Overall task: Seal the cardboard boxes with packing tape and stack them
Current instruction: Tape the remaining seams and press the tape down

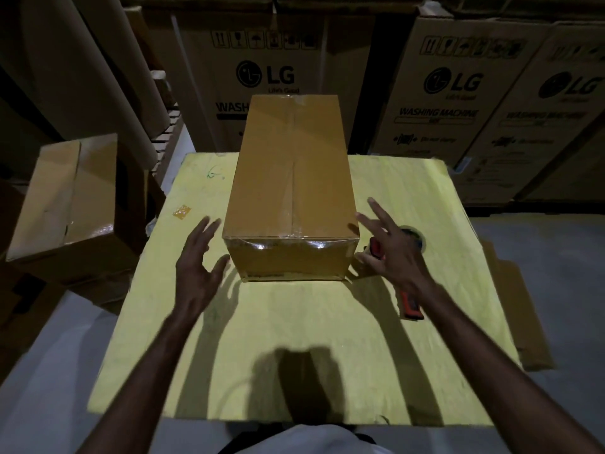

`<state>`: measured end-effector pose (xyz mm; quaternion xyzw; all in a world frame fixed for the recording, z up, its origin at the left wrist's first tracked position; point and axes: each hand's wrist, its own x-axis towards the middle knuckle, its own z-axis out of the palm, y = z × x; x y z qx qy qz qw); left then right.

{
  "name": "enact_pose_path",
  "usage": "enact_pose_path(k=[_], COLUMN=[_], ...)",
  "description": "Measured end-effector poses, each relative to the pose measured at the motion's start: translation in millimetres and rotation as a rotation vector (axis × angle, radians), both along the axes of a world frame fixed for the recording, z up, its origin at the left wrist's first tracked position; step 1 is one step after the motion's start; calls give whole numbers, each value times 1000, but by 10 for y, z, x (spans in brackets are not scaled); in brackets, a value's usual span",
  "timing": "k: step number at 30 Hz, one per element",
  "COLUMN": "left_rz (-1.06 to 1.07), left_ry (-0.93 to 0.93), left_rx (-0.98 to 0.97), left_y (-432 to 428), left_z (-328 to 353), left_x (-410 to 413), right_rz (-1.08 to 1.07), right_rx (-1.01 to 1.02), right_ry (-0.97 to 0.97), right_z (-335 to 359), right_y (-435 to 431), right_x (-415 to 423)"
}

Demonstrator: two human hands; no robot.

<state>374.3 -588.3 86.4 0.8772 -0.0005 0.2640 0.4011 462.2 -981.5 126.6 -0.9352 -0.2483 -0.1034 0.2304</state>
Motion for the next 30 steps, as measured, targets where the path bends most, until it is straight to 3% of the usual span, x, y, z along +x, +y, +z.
enact_pose_path(k=[4,14,18,25,28,30], left_rz=[-251,-362,-384,-429,-413,-418], left_ry=[123,224,235,265,215,108], left_rx=[303,581,565,343,239,311], left_y=[373,329,320,333,352,379], left_z=[160,351,389,519,478,382], left_x=[283,602,654,684,555,445], right_rz=[193,228,213,246,265,278], right_rx=[-327,-423,-408,-321,-297,-296], right_ry=[-66,-104,-117,-138,-191,-244], right_z=[39,-37,-72,-75,-111,-162], right_y=[-15,109,118,9,-30,-55], right_x=[348,445,469,517,513,517])
